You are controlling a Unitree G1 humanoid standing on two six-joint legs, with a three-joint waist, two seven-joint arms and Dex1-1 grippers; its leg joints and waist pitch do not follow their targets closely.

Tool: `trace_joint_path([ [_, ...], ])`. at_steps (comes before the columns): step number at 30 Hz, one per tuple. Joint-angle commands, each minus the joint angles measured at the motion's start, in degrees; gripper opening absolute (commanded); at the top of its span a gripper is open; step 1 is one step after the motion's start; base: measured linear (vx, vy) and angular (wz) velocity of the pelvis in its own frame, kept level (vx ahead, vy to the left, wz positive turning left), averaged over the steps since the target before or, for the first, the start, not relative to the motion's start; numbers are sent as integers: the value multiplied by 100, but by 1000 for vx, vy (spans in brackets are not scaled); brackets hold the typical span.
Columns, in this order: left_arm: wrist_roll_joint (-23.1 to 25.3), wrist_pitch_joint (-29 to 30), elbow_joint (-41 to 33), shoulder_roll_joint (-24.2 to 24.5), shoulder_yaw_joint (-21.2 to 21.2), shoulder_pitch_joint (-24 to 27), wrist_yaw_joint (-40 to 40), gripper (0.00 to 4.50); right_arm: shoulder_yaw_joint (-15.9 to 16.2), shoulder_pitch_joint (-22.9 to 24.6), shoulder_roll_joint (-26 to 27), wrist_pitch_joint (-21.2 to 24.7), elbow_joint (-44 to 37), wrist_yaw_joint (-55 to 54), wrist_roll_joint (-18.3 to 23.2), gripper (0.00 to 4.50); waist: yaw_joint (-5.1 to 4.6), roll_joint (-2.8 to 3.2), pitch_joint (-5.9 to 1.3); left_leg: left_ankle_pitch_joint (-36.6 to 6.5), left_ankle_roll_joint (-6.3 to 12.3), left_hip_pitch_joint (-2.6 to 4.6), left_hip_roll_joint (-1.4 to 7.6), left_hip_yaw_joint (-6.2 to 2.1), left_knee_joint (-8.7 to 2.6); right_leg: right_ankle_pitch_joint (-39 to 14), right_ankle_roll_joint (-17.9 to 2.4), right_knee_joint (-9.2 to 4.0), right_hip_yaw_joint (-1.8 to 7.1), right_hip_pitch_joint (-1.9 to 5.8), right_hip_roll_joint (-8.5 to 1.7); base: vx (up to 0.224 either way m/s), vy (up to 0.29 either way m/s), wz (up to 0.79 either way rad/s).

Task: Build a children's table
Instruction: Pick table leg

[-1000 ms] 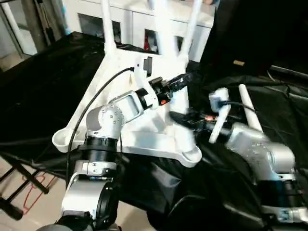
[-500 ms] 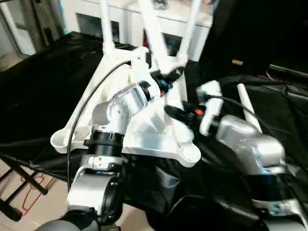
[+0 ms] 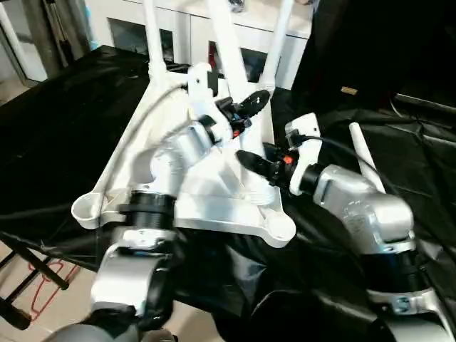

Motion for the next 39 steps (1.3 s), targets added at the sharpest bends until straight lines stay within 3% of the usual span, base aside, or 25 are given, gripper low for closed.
trace_joint_path([
  [1, -175, 158, -198, 102, -292, 39, -770, 186, 50, 100, -254, 213, -285, 689, 390, 313, 10, 35, -461, -476, 209, 81, 69, 40, -329, -234, -1189, -308, 205, 397, -338, 0, 0, 0],
  [5, -299, 152, -228, 252, -408, 22, -1377, 186, 186, 212, -541, 345, -445, 1182, 591, 316, 29, 0, -451, -487, 223, 79, 62, 50, -324, -307, -1244, -319, 203, 402, -351, 0, 0, 0],
  [9, -551, 305, -388, 423, -530, -32, -2141, 186, 465, 261, -860, 379, -464, 1625, 620, 298, 37, 12, -435, -780, 95, 91, 71, 44, -337, -957, -1150, -379, 201, 394, -375, 0, 0, 0],
  [15, -762, 350, -473, 371, -410, -90, -2265, 186, 636, 247, -911, 391, -442, 1708, 554, 248, 30, 5, -433, -822, 14, 98, 78, 38, -339, -1079, -1118, -385, 197, 378, -367, 0, 0, 0],
  [16, -828, 361, -503, 374, -368, -74, -2338, 186, 677, 231, -886, 351, -419, 1658, 500, 248, 28, -34, -436, -786, 24, 90, 73, 40, -338, -1086, -1096, -382, 194, 386, -365, 0, 0, 0],
  [20, -843, 339, -469, 367, -308, -50, -2297, 186, 665, 185, -807, 293, -349, 1512, 483, 221, 30, -49, -441, -685, 49, 86, 74, 42, -334, -1045, -1058, -374, 196, 382, -369, 0, 0, 0],
  [22, -771, 289, -379, 330, -262, -64, -2051, 186, 675, 170, -766, 259, -327, 1449, 474, 204, 35, -38, -442, -684, 48, 87, 77, 43, -331, -1041, -1050, -369, 196, 378, -370, 0, 0, 0],
  [23, -740, 276, -334, 307, -235, -76, -1917, 256, 680, 168, -744, 239, -320, 1417, 461, 199, 34, -44, -437, -686, 50, 86, 72, 44, -332, -1064, -1042, -377, 196, 377, -368, 0, 0, 0],
  [27, -519, 18, -432, 241, -283, 22, -1588, 262, 637, 159, -570, 110, -225, 1164, 395, 196, 48, -35, -438, -687, 12, 80, 78, 32, -340, -1133, -988, -388, 193, 377, -376, 0, 0, 0],
  [28, -351, -97, -447, 164, -263, 51, -1236, 300, 606, 145, -485, 56, -189, 1037, 360, 196, 45, -19, -446, -697, -9, 80, 85, 31, -339, -1071, -984, -380, 194, 377, -374, 0, 0, 0],
  [30, -174, -196, -462, 100, -256, 73, -888, 302, 579, 124, -406, 10, -152, 902, 332, 196, 59, -9, -446, -706, -16, 91, 78, 33, -336, -1066, -970, -379, 193, 376, -371, 0, 0, 0],
  [31, 121, -207, -450, -52, -178, 82, -22, 302, 550, 91, -282, -66, -106, 675, 280, 195, 49, -2, -452, -711, -35, 88, 93, 28, -336, -978, -979, -363, 195, 376, -371, 0, 0, 0],
  [32, 162, -181, -433, -122, -107, 70, 305, 302, 540, 84, -243, -78, -97, 596, 268, 195, 48, -12, -454, -684, -39, 93, 94, 27, -329, -898, -1002, -364, 192, 376, -371, 0, 0, 0],
  [35, 130, -98, -399, -228, 33, 32, 700, 302, 536, 79, -211, -95, -95, 517, 241, 195, 66, -52, -457, -606, -16, 76, 71, 39, -322, -841, -999, -362, 196, 399, -357, 0, 0, 0],
  [36, 138, -147, -390, -252, 47, 21, 762, 302, 533, 78, -200, -97, -94, 500, 229, 195, 79, -40, -458, -569, 0, 75, 65, 35, -324, -862, -963, -363, 195, 401, -361, 0, 0, 0],
  [37, 151, -258, -363, -283, 50, 1, 769, 285, 531, 72, -187, -100, -86, 492, 217, 195, 71, -63, -455, -574, 20, 71, 61, 38, -325, -896, -931, -376, 194, 399, -356, 0, 0, 0],
  [39, 109, -305, -374, -339, 64, 0, 758, 274, 544, 57, -170, -125, -62, 478, 199, 195, 67, -39, -455, -552, 38, 65, 61, 33, -325, -910, -908, -372, 195, 399, -362, 0, 0, 0],
])
